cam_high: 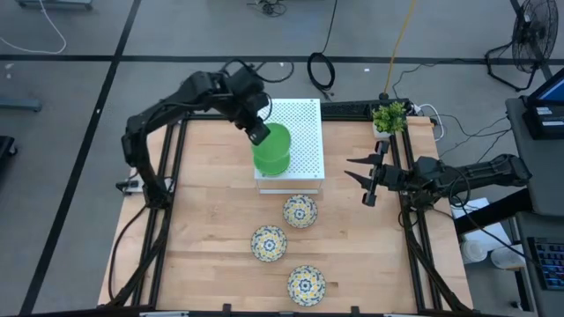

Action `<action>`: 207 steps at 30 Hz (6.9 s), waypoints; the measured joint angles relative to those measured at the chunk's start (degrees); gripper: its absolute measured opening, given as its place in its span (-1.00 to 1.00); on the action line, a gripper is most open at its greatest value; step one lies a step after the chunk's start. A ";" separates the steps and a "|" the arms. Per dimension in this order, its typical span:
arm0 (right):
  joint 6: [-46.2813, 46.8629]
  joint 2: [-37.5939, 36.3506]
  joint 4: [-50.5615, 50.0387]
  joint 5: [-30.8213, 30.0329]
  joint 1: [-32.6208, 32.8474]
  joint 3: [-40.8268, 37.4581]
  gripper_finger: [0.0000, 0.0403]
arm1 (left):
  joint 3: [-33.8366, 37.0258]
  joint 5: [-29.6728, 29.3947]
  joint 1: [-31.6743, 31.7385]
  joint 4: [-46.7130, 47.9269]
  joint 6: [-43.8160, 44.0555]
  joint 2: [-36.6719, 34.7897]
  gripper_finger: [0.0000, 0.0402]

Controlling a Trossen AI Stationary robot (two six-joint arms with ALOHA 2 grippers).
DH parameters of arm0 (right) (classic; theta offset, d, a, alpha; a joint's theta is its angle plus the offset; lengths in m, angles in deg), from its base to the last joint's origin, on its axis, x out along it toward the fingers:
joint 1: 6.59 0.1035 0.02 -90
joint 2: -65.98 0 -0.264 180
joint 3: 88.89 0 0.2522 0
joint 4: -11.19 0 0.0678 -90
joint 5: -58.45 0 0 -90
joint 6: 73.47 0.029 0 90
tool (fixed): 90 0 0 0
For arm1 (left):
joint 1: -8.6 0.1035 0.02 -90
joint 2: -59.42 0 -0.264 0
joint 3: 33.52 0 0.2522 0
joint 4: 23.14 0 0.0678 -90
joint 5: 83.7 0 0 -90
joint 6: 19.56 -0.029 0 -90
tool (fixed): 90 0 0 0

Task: Pick & Place Mini bowls
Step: Stack the green bowl on the shelf, then put the top white bowl on the shelf

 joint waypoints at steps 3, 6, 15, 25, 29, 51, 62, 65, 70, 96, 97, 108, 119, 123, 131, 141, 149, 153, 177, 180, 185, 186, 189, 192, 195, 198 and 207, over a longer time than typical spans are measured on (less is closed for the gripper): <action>-0.17 0.00 0.02 0.00 0.00 0.02 -0.36 | 0.00 -0.99 -0.21 0.13 -0.21 1.60 -0.93; -0.13 0.00 0.04 -0.02 0.00 0.01 -0.36 | 0.00 -1.09 -0.43 0.74 -1.00 2.97 -0.97; 0.41 0.00 0.01 -0.07 0.00 0.02 -0.36 | -0.04 -2.45 -0.07 3.87 -2.44 4.45 -0.96; 0.87 0.01 0.02 -0.11 0.00 0.02 -0.36 | 0.00 -2.70 -0.20 3.96 -2.41 5.31 -0.97; 0.83 0.02 0.02 -0.11 0.00 0.02 -0.36 | 0.00 -2.68 -0.24 4.09 -2.22 5.20 -0.93; 0.70 0.02 0.24 -0.13 0.02 0.02 -0.36 | 7.19 -2.58 -0.35 1.64 -2.41 5.18 -0.80; 0.69 0.02 0.23 -0.13 0.02 0.02 -0.36 | 6.74 -2.64 -0.17 0.67 -3.18 5.18 -0.58; 0.68 0.02 0.21 -0.13 0.02 0.02 -0.36 | 6.03 -2.64 0.03 0.72 -3.33 5.18 -0.58; 0.68 0.02 0.21 -0.13 0.02 0.02 -0.36 | 4.33 -2.67 0.59 0.62 -3.75 5.18 -0.58; 0.95 0.04 -0.62 -0.13 0.02 0.02 -0.36 | -5.73 -11.05 -9.08 4.46 -3.56 2.29 -0.57; 1.30 0.04 -0.66 -0.12 0.01 0.02 -0.36 | -5.73 -12.82 -10.21 4.24 -3.52 1.79 -0.57; 2.95 0.26 -0.16 -0.12 0.02 0.02 -0.36 | -5.45 -34.82 -27.71 2.27 0.15 -7.44 -0.57; 3.09 1.31 1.16 -0.11 0.02 0.02 -0.36 | 13.43 -43.43 -43.72 -12.05 0.36 -17.07 -0.57; 3.44 1.33 1.16 -0.11 0.02 0.02 -0.36 | 27.02 -42.07 -45.35 -21.92 -0.31 -21.56 -0.57; 3.89 1.33 1.29 -0.11 0.00 0.02 -0.36 | 52.66 -41.17 -44.35 -43.12 -2.89 -36.87 -0.57; 3.92 1.33 1.55 -0.11 0.02 0.02 -0.36 | 75.27 -38.18 -35.86 -55.84 -4.69 -62.24 -0.57; 4.92 1.70 1.61 -0.09 0.02 0.02 -0.36 | 86.71 -26.60 -29.17 -63.44 -6.96 -75.72 -0.57; 7.40 2.35 1.68 0.28 0.05 0.02 -0.36 | 91.71 -26.12 -27.53 -63.95 -6.53 -79.24 -0.57; 57.82 48.96 -58.49 -18.63 10.39 41.52 -0.35 | 98.14 -26.27 -26.53 -70.88 -10.87 -80.92 -0.57; 65.94 52.57 -66.18 -9.77 8.81 45.94 -0.35 | 98.14 -26.48 -26.53 -70.78 -13.17 -80.92 -0.57; 73.63 55.52 -69.67 0.07 6.76 46.44 -0.36 | 98.14 -26.51 -26.53 -70.76 -13.59 -80.92 -0.57; 75.90 55.83 -70.66 0.68 6.32 46.44 -0.36 | 98.14 -26.51 -26.53 -70.76 -13.80 -80.92 -0.57; 81.18 56.99 -72.46 1.34 5.40 46.42 -0.36 | 98.14 -26.73 -26.53 -70.78 -14.54 -80.92 -0.57; 84.07 57.84 -71.65 1.43 5.04 46.07 -0.36 | 98.14 -28.21 -26.53 -70.78 -14.54 -80.92 -0.57; 85.13 58.49 -68.66 1.44 5.01 44.74 -0.36 | 98.14 -30.80 -26.53 -70.76 -15.56 -80.92 -0.57; 85.77 59.04 -65.58 1.42 5.01 42.88 -0.36 | 98.14 -32.98 -26.53 -70.78 -17.90 -80.92 -0.57; 86.49 59.04 -57.97 1.42 5.02 35.89 -0.36 | 98.14 -34.18 -26.53 -70.81 -18.54 -80.92 -0.57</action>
